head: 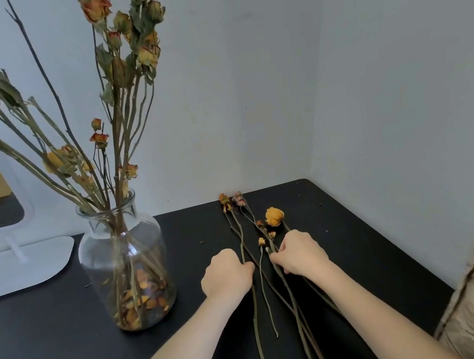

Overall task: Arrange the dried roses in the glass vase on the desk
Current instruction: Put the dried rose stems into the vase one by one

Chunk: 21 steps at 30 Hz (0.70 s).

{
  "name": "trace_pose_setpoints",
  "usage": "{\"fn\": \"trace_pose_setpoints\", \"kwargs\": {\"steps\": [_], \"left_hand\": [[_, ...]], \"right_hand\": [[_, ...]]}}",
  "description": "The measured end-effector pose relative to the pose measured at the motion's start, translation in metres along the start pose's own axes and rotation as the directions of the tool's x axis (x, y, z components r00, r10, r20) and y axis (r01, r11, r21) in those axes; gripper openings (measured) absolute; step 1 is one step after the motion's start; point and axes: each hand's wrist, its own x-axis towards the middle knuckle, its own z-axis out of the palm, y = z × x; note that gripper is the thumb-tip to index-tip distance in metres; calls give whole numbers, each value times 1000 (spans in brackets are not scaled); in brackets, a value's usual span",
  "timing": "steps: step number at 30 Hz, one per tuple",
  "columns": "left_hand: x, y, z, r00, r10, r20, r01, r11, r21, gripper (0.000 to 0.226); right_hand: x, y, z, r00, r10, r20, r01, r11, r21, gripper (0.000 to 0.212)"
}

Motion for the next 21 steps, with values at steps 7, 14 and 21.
{"fn": "trace_pose_setpoints", "kwargs": {"steps": [7,14,21], "left_hand": [[-2,-3,-15,1000,16,15,-12,970,-241,28],[-11,-5,-32,991,106,-78,-125,943,-308,40],[-18,-7,-50,984,147,-100,-172,933,-317,31]], "right_hand": [[-1,5,-12,997,-43,-67,52,991,126,26],[-7,2,-23,984,-88,-155,124,963,241,29],[-11,-7,-29,974,-101,-205,159,943,291,23]]}}
